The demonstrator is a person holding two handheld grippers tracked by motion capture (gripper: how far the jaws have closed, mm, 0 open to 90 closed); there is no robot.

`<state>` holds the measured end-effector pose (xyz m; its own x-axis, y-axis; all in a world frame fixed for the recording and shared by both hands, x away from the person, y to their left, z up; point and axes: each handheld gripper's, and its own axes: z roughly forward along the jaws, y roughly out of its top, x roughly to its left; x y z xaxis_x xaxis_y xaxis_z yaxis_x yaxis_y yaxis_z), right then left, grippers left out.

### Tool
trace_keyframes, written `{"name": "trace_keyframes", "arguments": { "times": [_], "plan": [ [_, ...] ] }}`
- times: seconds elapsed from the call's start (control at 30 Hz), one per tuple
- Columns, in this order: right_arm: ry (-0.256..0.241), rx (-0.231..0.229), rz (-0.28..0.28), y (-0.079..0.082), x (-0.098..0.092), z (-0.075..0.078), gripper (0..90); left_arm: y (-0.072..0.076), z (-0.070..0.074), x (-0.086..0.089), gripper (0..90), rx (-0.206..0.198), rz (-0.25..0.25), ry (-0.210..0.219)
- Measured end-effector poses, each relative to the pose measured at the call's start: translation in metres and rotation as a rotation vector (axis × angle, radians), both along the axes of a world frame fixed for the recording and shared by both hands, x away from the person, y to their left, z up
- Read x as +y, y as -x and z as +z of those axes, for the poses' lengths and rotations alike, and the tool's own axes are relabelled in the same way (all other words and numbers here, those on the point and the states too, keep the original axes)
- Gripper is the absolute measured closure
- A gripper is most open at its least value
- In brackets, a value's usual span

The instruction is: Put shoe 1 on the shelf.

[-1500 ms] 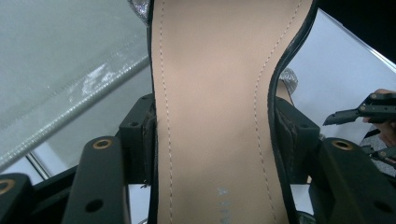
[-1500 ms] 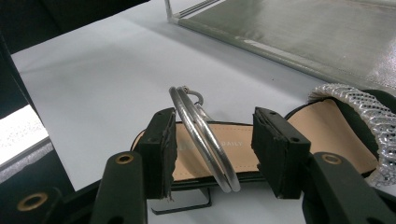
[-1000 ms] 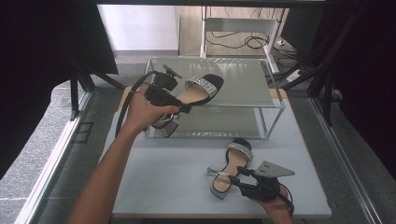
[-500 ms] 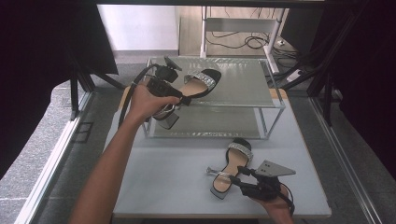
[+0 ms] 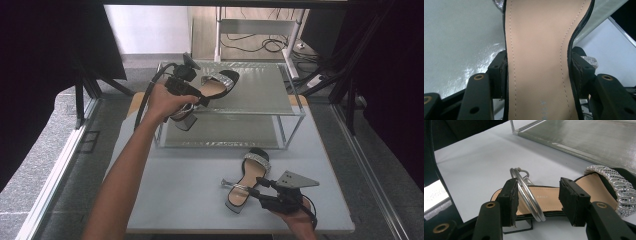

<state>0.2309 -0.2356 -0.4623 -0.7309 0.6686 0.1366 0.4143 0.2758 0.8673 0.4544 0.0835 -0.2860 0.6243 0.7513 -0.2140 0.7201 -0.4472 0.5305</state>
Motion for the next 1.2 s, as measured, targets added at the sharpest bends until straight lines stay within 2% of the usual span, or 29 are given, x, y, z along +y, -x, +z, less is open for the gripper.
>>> {"name": "trace_keyframes", "arguments": {
  "times": [0.2, 0.33, 0.53, 0.6, 0.7, 0.83, 0.93, 1.03, 1.1, 1.2],
  "plan": [
    [-0.002, -0.005, -0.004, 0.001, -0.002, 0.002, 49.1, -0.01, 0.004, -0.005, 42.0, 0.008, 0.017, -0.004],
    [-0.005, -0.012, -0.006, 0.003, -0.002, 0.003, 49.1, -0.019, 0.007, -0.006, 42.0, 0.017, 0.032, 0.007],
    [-0.005, -0.015, -0.003, 0.005, -0.002, 0.004, 49.2, -0.035, 0.009, -0.005, 42.0, 0.034, 0.079, 0.007],
    [-0.004, -0.014, -0.007, 0.004, -0.003, 0.004, 49.2, -0.041, 0.008, -0.003, 42.0, 0.048, 0.096, 0.016],
    [-0.003, -0.013, -0.006, 0.005, -0.003, 0.004, 49.1, -0.05, 0.006, -0.005, 42.0, 0.045, 0.124, -0.022],
    [0.001, -0.008, -0.008, 0.006, -0.003, 0.003, 49.0, -0.063, 0.003, -0.005, 42.0, 0.048, 0.17, -0.018],
    [0.012, -0.004, -0.003, 0.006, -0.001, 0.001, 48.4, -0.072, -0.004, -0.006, 42.0, 0.061, 0.19, -0.021],
    [0.024, -0.002, 0.005, 0.007, 0.002, 0.0, 48.0, -0.08, -0.012, -0.008, 41.9, 0.059, 0.231, -0.048],
    [0.03, 0.002, 0.009, 0.007, 0.003, -0.001, 47.9, -0.084, -0.014, -0.008, 41.9, 0.05, 0.258, -0.047],
    [0.043, 0.004, 0.011, 0.007, 0.004, -0.003, 47.5, -0.089, -0.018, -0.008, 41.7, 0.072, 0.279, -0.038]
  ]
}}
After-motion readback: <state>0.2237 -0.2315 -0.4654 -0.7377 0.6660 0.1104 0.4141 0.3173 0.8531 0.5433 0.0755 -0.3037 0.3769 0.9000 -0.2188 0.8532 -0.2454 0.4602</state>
